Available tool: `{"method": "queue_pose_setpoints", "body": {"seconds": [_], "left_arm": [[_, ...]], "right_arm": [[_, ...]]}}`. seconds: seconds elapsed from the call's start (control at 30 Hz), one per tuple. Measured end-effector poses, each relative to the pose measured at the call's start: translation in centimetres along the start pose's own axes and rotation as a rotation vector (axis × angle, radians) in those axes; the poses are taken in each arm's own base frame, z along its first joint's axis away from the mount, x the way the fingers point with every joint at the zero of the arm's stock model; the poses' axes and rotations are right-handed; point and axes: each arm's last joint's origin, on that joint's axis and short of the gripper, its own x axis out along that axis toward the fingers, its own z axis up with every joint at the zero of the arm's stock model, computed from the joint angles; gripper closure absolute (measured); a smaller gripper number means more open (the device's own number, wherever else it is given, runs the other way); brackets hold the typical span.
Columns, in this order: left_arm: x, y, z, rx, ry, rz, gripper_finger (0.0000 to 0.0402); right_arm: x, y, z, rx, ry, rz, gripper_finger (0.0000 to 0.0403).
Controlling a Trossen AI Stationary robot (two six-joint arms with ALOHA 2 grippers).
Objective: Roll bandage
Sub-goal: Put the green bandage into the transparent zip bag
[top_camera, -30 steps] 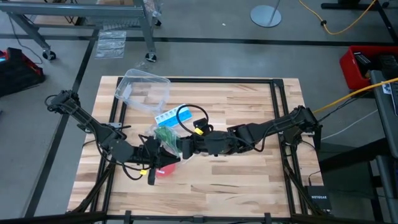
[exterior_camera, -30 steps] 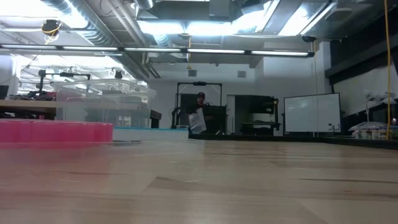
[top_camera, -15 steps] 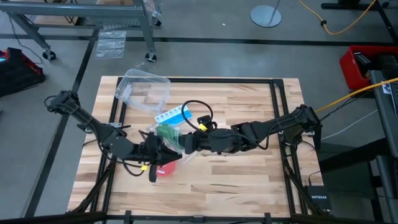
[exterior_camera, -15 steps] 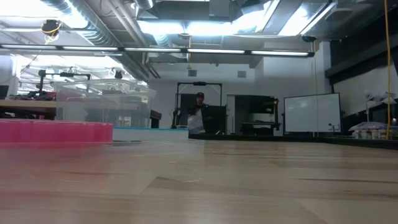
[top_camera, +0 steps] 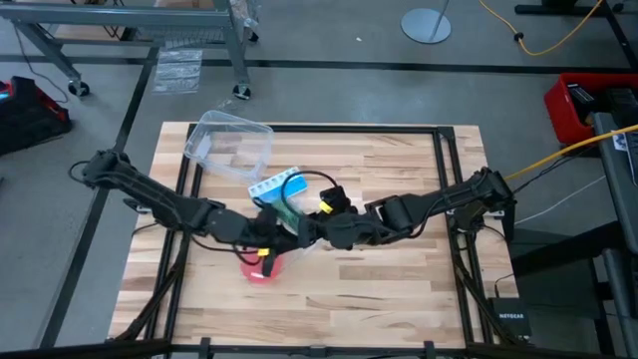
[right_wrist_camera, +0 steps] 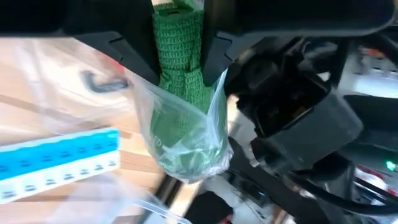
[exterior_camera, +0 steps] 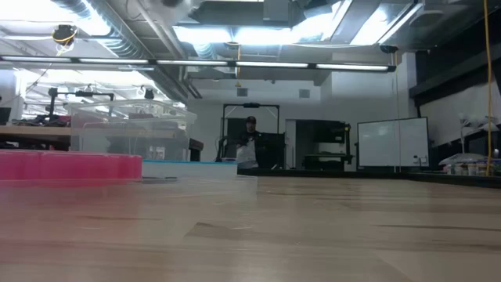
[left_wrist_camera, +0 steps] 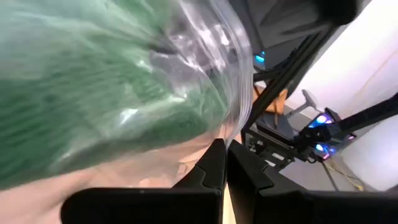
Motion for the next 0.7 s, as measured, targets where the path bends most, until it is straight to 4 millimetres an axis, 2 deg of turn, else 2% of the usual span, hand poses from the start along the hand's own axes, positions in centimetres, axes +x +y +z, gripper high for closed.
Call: {"method": "queue_pose_setpoints", "body": {"seconds": [0.13, 0.4, 0.7], "left_arm": [[2.3, 0.7, -1.0, -0.035, 0.007, -0.087, 0.0401], [6.5, 2.4, -3.8, -0.085, 0.069, -0.159, 0.0401], [9.2, 3.2, -6.2, -0.109, 0.042, -0.238, 0.0401]], "right_arm": [[0.0, -1.1, -0.5, -0.030, 0.033, -0.102, 0.0309], [-0.1, -2.9, -3.1, -0.064, 0.109, -0.288, 0.0309], [-0.5, -3.9, -4.3, -0.132, 0.192, -0.387, 0.0308]]}}
